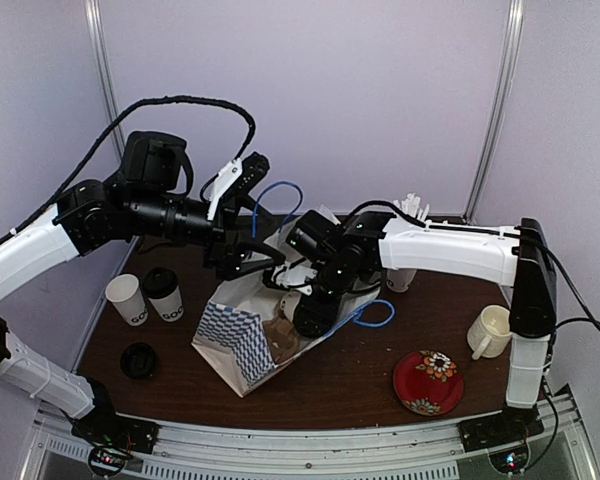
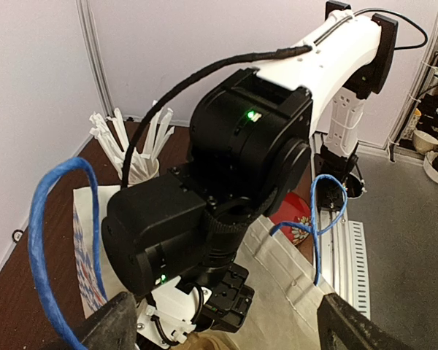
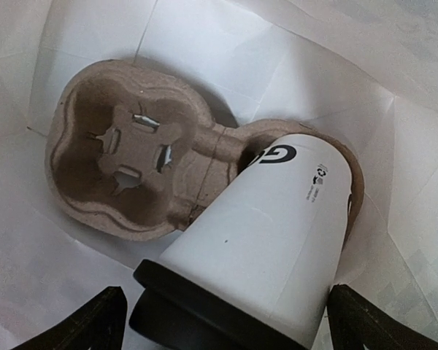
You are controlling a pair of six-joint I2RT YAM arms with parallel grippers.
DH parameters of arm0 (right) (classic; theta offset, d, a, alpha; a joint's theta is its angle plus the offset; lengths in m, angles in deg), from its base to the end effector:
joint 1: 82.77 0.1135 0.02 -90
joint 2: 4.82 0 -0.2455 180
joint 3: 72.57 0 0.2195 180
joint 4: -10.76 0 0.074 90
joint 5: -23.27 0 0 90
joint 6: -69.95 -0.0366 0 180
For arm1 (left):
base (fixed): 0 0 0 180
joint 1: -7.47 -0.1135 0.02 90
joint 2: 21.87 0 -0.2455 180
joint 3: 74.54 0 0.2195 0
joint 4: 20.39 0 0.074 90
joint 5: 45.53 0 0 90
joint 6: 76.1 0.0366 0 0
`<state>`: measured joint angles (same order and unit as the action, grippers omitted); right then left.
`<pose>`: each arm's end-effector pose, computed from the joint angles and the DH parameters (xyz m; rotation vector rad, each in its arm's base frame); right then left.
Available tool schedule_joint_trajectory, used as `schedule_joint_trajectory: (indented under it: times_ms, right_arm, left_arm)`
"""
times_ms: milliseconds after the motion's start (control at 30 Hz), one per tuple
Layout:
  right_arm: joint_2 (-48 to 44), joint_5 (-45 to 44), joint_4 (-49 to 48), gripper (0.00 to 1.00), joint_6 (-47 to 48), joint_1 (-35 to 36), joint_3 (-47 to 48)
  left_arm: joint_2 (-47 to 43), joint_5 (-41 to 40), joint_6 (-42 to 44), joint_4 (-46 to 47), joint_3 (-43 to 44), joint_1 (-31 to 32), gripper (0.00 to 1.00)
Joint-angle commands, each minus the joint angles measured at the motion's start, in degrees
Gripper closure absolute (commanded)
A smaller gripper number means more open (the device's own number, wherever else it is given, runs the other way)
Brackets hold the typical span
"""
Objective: Pack the takeout coffee
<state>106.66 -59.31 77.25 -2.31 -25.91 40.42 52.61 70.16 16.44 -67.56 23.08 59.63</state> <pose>0.2016 0.3174 0.2478 -1.6974 2.1629 0.3722 0.1432 -0.2102 0.3927 1.2204 1.6942 -0.9900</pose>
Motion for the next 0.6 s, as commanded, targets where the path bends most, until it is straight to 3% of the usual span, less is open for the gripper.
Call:
schedule_joint_trajectory:
  times_ms: [0, 100, 200, 267, 567]
  right_arm:
    - [2.7, -4.4, -0.2, 0.02, -4.1, -0.1, 1.5]
    - [2.6, -5.2, 0.4, 0.12, -4.4, -0.1, 2.3]
    - [2.2, -2.8, 2.8, 0.34, -4.0, -0.1, 3.9]
    - [1.7, -1.8, 4.2, 0.42, -3.7, -0.1, 4.5]
    - [-1.2, 1.5, 12.8, 0.43, -1.3, -0.2, 13.5]
  left_arm:
    - [0.3, -0.9, 1.0, 1.7, -0.3, -0.2, 0.11]
    - [0.5, -1.9, 1.0, 1.2, -0.2, -0.2, 0.11]
    - [0.4, -3.0, 0.9, 1.0, -0.2, -0.2, 0.11]
    - [0.3, -3.3, 0.9, 1.0, -0.2, -0.2, 0.11]
    - [-0.2, -5.2, 1.3, 1.3, -1.7, -0.3, 0.12]
